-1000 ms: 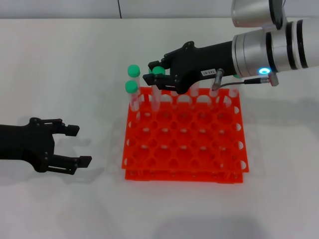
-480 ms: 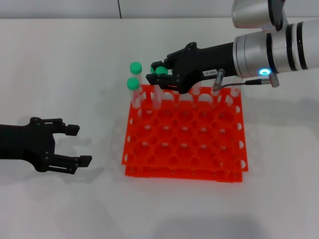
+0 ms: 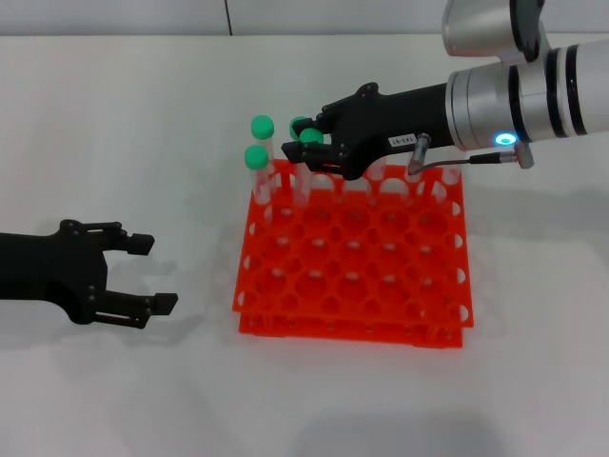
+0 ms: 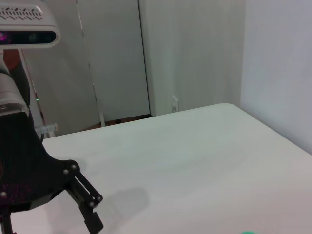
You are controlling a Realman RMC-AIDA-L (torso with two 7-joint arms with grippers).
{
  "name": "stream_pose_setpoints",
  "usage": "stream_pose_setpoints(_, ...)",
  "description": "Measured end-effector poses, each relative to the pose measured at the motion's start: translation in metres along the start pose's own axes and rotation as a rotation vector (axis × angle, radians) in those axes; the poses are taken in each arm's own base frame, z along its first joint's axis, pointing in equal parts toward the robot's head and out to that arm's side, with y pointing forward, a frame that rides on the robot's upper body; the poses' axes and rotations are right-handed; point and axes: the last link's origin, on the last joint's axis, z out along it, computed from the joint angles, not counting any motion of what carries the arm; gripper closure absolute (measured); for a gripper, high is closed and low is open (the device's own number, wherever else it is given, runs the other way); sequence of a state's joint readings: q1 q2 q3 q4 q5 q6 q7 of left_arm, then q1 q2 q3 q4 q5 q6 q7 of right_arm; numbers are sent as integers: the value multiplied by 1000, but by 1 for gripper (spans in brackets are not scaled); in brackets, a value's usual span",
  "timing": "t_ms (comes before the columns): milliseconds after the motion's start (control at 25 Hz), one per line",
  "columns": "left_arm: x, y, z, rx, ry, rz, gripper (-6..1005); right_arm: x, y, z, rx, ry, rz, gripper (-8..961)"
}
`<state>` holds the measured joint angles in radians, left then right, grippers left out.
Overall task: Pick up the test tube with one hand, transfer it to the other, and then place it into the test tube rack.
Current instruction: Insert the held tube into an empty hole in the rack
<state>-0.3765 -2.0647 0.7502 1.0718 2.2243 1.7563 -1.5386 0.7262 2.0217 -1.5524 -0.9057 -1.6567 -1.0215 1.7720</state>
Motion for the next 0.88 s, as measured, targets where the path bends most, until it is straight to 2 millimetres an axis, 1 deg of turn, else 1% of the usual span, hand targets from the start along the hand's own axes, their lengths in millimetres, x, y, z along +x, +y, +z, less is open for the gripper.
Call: stream_pose_setpoints(880, 1, 0, 0, 0, 0, 3, 115, 2, 1, 1, -5, 6, 4, 635)
